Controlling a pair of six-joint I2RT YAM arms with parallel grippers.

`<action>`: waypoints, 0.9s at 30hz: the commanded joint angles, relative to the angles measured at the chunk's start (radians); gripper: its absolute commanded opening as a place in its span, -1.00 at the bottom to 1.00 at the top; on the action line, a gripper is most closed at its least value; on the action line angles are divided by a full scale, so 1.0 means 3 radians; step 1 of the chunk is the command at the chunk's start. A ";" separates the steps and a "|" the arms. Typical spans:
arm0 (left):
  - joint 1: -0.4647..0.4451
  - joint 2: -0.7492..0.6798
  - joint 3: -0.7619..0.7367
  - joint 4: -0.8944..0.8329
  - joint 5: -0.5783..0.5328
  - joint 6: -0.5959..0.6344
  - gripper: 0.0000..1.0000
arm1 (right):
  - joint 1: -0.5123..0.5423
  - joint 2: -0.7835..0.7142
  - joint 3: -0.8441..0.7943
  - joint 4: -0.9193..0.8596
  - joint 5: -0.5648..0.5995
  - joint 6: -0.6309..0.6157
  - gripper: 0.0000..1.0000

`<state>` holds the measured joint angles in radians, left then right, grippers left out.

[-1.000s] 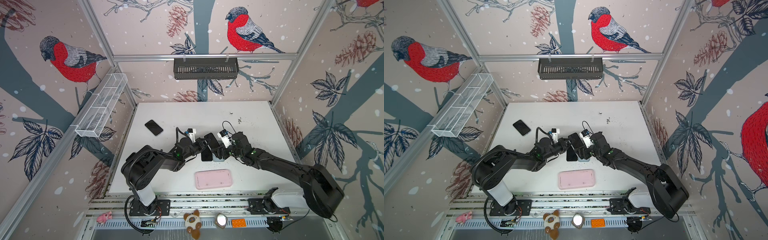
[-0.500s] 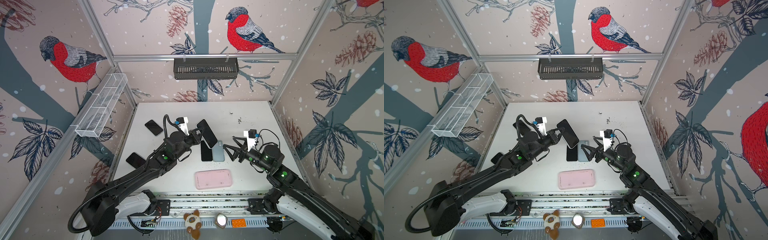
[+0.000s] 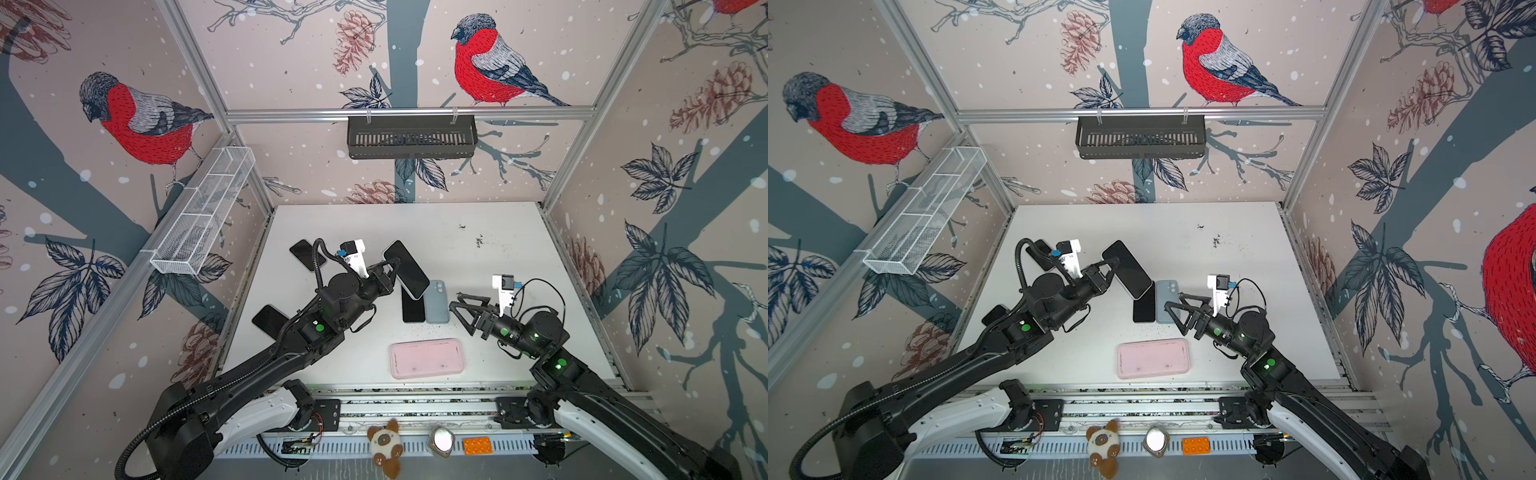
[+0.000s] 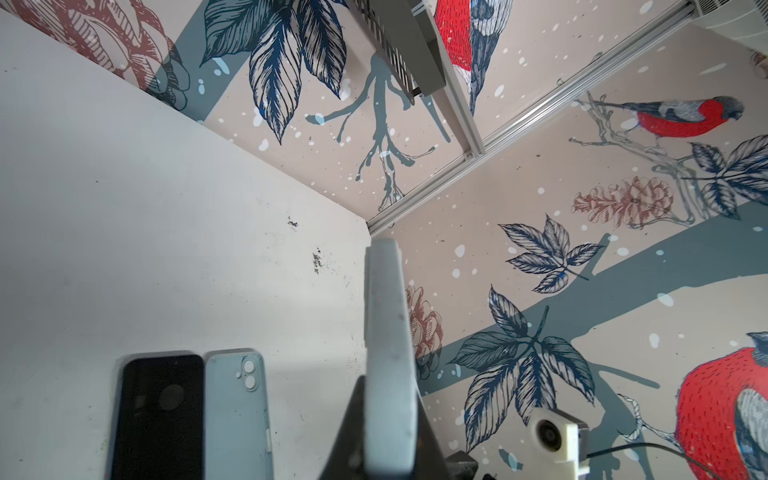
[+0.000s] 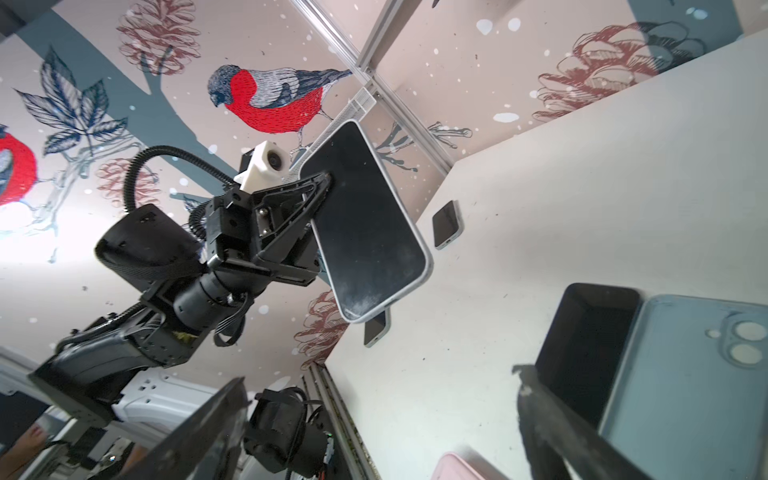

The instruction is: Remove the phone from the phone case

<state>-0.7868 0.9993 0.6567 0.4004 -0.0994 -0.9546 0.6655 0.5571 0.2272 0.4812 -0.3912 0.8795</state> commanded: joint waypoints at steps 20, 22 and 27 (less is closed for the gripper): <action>-0.0183 -0.0059 -0.0233 0.1140 0.0160 -0.0463 -1.00 | 0.0565 0.1074 -0.0297 0.2295 0.0108 0.0586 0.61; -0.0182 -0.0046 -0.0267 0.1180 0.0138 -0.0519 -1.00 | 0.0589 0.1106 -0.0286 0.2336 0.0155 0.0586 0.56; -0.0200 -0.0027 -0.0316 0.1254 0.0100 -0.0596 -1.00 | 0.0630 0.1134 -0.0274 0.2398 0.0236 0.0602 0.38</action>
<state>-0.8448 0.9928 0.5663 0.6388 -0.0460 -1.1000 0.8501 0.8959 0.1406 1.1275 -0.3481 1.0477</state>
